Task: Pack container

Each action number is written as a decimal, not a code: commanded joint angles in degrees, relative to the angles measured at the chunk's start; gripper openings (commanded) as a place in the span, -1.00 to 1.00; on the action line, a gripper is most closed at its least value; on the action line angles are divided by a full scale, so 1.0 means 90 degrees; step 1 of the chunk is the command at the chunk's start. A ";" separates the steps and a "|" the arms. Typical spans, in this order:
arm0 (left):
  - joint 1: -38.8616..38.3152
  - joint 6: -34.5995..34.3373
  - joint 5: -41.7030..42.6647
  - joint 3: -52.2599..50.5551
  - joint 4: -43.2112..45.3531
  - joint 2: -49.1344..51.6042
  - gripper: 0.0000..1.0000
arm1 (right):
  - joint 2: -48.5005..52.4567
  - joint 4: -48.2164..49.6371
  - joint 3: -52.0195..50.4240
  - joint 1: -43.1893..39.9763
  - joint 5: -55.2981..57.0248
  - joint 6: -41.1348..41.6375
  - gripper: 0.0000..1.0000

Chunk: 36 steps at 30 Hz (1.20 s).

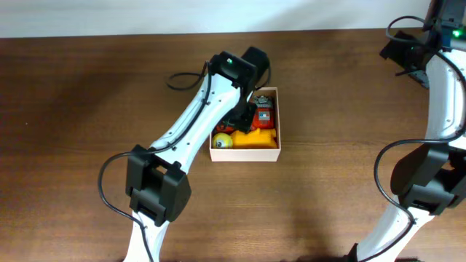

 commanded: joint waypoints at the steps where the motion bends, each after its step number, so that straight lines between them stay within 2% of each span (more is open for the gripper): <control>1: 0.0231 0.0080 0.0044 0.0430 -0.0141 0.0044 0.04 | 0.0000 0.0005 -0.0012 0.0007 -0.0007 0.0073 0.98; 11: 0.1515 0.0078 -0.0369 0.1489 -0.0325 0.0044 0.53 | 0.0000 0.0005 -0.0012 0.0007 -0.0007 0.0075 0.98; 13: 0.1831 0.0078 -0.0440 0.1530 -0.0260 0.0044 0.71 | 0.0000 0.0005 -0.0012 0.0005 -0.0007 0.0075 0.98; 15: 0.2183 0.0078 -0.0442 0.1532 -0.0214 0.0044 1.00 | 0.0000 0.0005 -0.0012 0.0007 -0.0007 0.0075 0.98; 24: 0.3298 0.0078 -0.0435 0.1520 -0.0238 0.0044 0.99 | 0.0000 0.0005 -0.0012 0.0007 -0.0007 0.0075 0.98; 36: 0.3585 0.0075 -0.0291 0.1518 -0.0299 0.0044 0.98 | 0.0000 0.0005 -0.0012 0.0007 -0.0007 0.0075 0.98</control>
